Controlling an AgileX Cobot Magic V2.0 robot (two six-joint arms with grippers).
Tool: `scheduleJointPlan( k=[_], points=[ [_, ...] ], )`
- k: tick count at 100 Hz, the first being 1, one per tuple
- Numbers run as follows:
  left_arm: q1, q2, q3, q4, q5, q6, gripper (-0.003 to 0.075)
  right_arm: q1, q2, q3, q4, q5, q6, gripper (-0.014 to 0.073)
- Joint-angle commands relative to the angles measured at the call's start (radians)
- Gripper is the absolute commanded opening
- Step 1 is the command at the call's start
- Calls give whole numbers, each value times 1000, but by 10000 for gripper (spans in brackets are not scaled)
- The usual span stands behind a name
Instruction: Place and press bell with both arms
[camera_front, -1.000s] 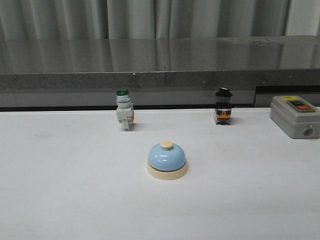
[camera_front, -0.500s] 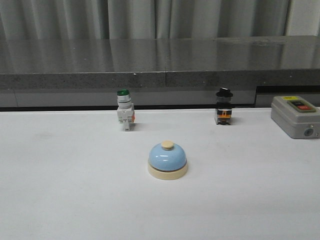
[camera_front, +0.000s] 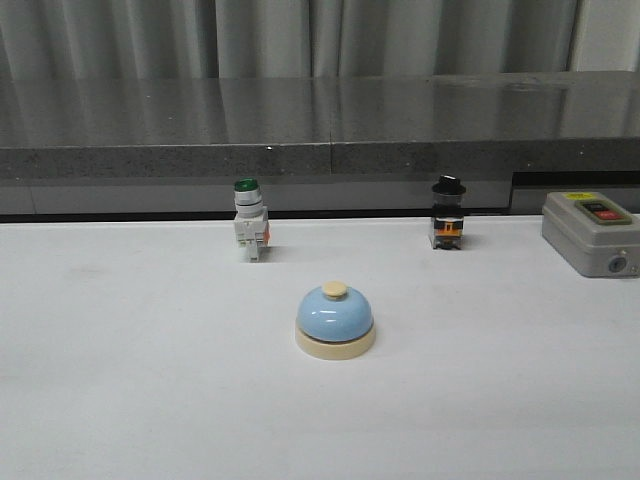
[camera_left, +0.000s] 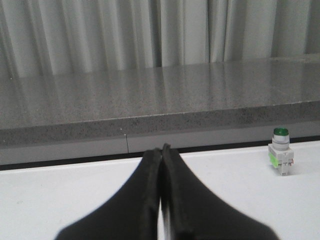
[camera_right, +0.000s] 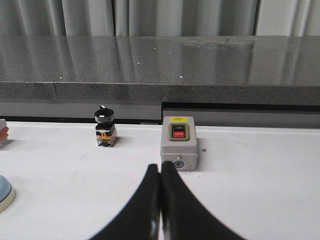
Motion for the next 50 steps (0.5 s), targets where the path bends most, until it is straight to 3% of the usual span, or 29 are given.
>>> scheduleJointPlan(
  k=[1,50],
  points=[
    [3,-30,41,1,-105,-12,-20,-6,-15,-14,-10,-84,-1,-60],
    [3,-30,41,1,-115,-12,-20,-6,-15,-14,-10,-84,-1,-60]
  ],
)
